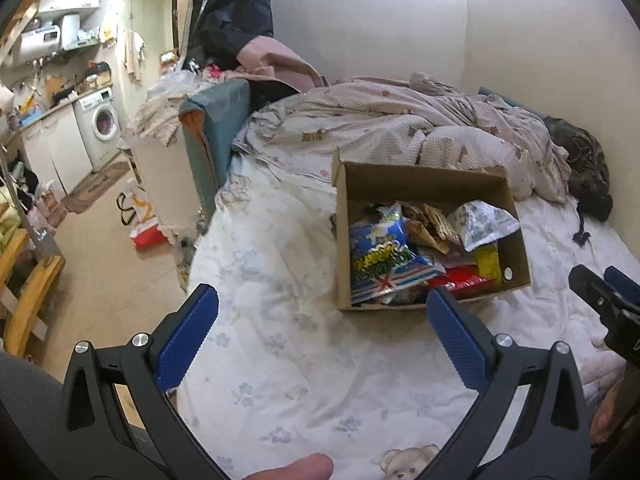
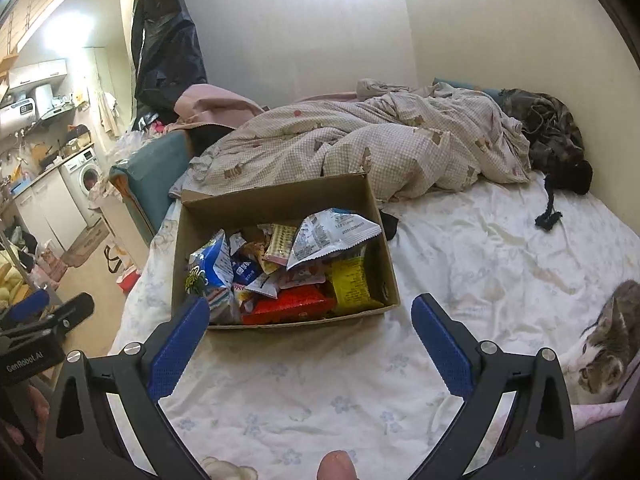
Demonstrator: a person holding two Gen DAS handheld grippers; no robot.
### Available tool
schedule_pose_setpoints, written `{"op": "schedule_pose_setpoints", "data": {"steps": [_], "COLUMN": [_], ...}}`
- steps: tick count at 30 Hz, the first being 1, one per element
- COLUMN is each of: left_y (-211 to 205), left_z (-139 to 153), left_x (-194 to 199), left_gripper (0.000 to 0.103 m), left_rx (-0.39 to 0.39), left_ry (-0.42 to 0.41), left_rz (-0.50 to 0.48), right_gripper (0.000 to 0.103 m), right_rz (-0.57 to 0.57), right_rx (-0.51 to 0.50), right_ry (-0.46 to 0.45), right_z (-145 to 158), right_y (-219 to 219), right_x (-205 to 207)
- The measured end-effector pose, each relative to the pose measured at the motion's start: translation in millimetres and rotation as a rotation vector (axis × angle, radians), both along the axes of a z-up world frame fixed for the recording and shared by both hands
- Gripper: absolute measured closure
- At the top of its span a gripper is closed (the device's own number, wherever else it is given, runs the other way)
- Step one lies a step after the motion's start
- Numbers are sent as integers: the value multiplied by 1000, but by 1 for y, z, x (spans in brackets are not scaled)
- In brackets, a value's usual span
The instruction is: Organize snacks
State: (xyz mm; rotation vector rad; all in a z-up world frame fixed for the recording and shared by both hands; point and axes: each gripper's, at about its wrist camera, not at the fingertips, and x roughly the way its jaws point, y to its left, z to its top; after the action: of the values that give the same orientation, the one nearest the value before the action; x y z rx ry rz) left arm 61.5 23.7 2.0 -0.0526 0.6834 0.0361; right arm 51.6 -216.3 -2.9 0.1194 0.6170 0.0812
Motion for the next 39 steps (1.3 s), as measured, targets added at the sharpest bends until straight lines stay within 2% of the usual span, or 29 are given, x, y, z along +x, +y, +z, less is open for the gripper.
{"op": "schedule_pose_setpoints", "data": {"steps": [3, 12, 39], "left_y": [-1, -10, -9], "left_z": [0, 0, 1], "left_x": [-1, 0, 1], "left_gripper": [0, 0, 0], "left_rx": [-24, 5, 4], "left_ry": [1, -4, -10], "left_rz": [-21, -40, -27], "right_gripper": [0, 0, 0], "right_rz": [1, -3, -6], "right_rx": [-7, -9, -10], "right_ry": [10, 15, 19], "right_z": [-3, -7, -7], "right_y": [1, 2, 3], "right_x": [2, 8, 8]}}
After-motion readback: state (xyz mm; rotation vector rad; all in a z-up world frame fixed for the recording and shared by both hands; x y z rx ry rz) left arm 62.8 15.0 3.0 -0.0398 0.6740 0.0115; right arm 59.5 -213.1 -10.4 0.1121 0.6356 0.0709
